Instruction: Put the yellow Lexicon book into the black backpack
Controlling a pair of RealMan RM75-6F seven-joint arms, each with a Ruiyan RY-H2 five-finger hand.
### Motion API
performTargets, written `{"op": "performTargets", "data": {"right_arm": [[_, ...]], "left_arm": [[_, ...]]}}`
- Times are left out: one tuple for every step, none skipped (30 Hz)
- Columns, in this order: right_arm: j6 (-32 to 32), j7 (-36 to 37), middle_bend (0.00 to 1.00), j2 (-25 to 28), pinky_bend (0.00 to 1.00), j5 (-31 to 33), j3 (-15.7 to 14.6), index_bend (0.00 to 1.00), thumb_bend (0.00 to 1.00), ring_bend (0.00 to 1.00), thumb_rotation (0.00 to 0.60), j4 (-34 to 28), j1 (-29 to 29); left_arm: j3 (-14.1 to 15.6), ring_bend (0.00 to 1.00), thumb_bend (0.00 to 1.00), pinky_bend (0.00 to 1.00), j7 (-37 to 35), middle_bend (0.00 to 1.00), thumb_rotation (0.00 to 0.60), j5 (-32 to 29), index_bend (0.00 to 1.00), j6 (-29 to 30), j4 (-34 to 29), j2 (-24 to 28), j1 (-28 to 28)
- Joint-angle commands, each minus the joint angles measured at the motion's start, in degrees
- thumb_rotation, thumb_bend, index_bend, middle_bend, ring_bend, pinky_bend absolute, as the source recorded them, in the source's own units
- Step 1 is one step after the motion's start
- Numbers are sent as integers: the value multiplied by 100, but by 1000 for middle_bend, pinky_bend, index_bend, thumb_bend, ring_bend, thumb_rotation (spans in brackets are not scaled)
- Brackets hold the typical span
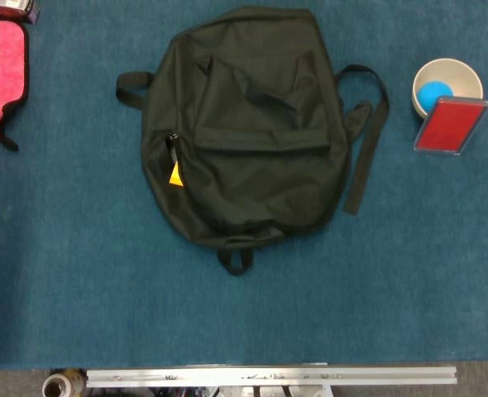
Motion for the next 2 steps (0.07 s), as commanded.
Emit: {"op": "performTargets", "data": {"right_arm": [[-43,3,339,-51,265,-81,64,225,9,184,600,53,-56],[-55,-6,340,-69,265,-101,85,226,3,183,600,69,-68]], "left_arm": [[29,390,227,598,38,413,600,-8,359,-56,-34,40,19],[37,390,227,598,53,413,600,-15,359,-80,-48,56,23]]}}
